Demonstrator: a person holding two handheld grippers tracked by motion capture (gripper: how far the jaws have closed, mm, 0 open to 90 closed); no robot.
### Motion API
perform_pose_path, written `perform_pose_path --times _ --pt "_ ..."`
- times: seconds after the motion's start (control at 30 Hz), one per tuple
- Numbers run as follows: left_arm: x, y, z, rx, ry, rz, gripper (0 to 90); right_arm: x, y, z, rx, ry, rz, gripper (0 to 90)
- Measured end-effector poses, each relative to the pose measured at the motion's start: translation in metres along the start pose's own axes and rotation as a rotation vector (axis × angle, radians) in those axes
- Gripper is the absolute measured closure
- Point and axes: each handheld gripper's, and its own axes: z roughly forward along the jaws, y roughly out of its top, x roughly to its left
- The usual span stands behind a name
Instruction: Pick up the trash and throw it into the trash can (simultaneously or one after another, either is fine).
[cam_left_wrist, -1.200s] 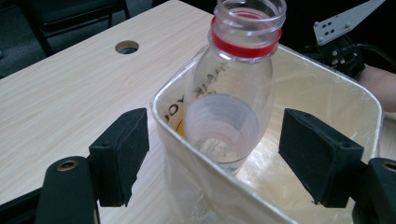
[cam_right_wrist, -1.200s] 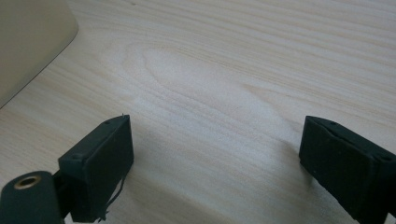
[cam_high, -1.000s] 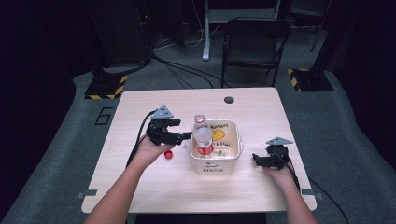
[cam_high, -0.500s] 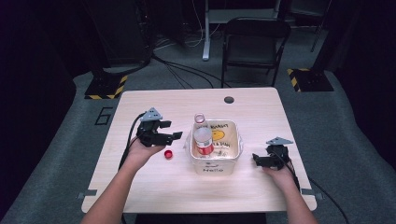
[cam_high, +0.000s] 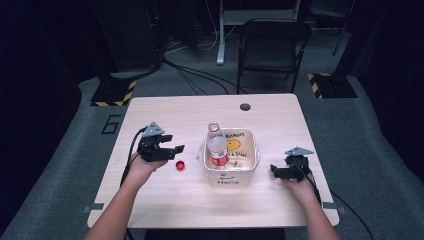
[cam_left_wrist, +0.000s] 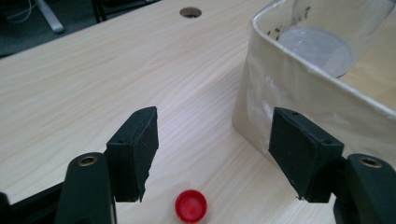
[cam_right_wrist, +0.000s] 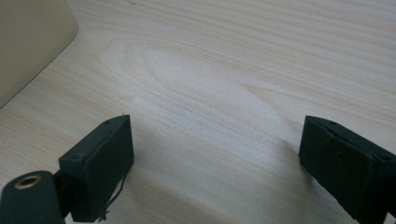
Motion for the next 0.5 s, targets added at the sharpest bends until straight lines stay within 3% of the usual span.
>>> perform_pose_path --times 0.17,0.37,0.5 --pt "0.006 -0.013 0.004 0.035 0.013 -0.013 30.6 0.0 0.0 0.0 -0.001 -0.001 0.001 9.5" --pt "0.01 -0.022 0.007 0.017 0.009 -0.066 27.4 0.0 0.0 0.0 0.0 -0.001 0.003 9.5" --pt "0.012 -0.03 0.012 0.037 0.042 -0.08 27.5 0.0 0.0 0.0 0.0 -0.001 0.003 9.5"
